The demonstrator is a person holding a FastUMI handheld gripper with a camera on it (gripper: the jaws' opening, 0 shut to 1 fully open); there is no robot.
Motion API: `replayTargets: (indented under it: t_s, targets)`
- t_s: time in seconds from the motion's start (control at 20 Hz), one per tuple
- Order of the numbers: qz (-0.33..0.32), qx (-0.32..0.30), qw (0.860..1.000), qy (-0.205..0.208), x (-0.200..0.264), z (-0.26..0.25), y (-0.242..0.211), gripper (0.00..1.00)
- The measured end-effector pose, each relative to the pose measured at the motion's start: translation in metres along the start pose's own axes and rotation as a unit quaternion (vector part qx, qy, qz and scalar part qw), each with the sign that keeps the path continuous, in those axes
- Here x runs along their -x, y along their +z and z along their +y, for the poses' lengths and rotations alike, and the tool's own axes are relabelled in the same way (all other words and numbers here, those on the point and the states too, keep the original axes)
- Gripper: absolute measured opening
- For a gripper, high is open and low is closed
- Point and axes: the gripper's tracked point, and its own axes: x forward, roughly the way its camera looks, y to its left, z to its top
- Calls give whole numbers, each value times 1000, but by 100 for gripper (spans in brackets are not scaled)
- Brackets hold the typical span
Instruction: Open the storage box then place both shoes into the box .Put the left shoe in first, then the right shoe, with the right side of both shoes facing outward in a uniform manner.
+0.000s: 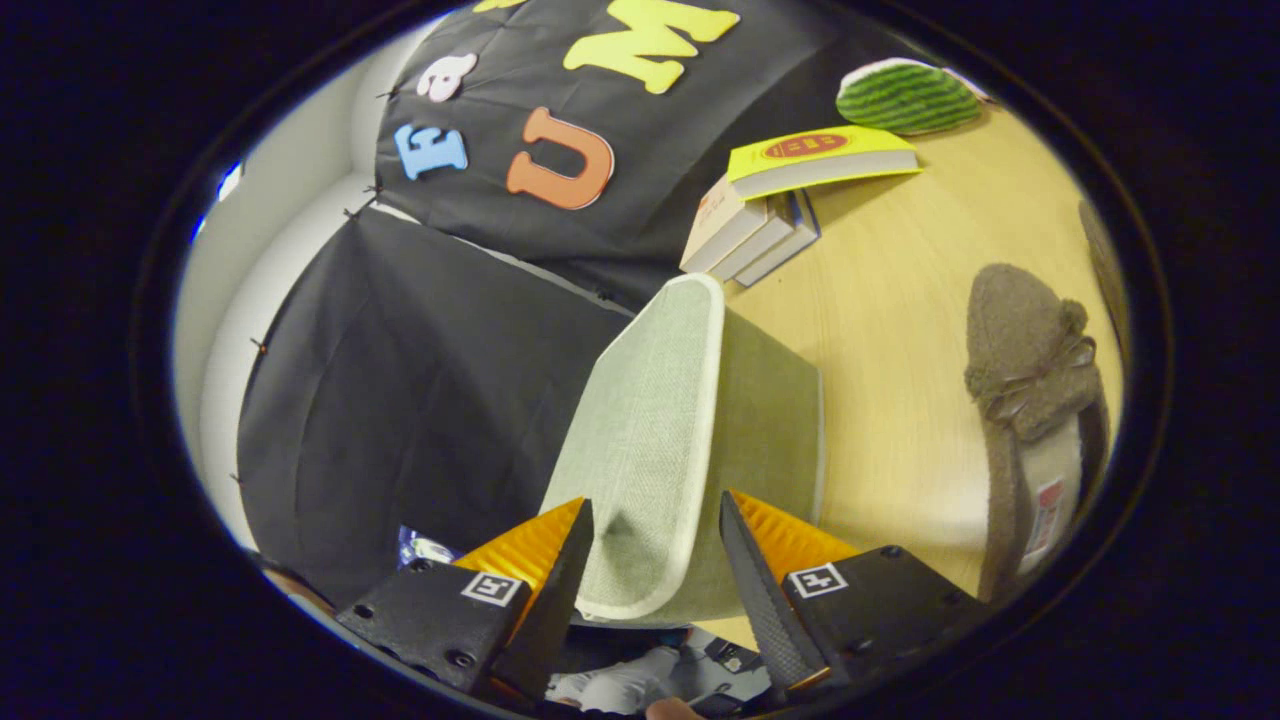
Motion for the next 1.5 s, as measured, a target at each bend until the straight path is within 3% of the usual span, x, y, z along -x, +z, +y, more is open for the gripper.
replayTargets:
  t_s: [0.05,0.25,0.3,0.4,0.5,0.8,1.15,1.35,1.5]
  targets:
    - [1,-14,1000,8,1,3,-1,78]
    - [-23,-21,1000,-3,8,9,9,40]
    - [-31,-19,999,0,8,14,11,26]
    - [-36,-1,999,-4,11,25,10,11]
    - [-39,17,999,-1,12,43,8,7]
    - [-45,104,993,22,7,128,7,7]
    - [-2,211,976,45,-55,228,-21,9]
    - [32,297,953,47,-92,267,-56,23]
    - [61,322,944,34,-100,264,-81,56]
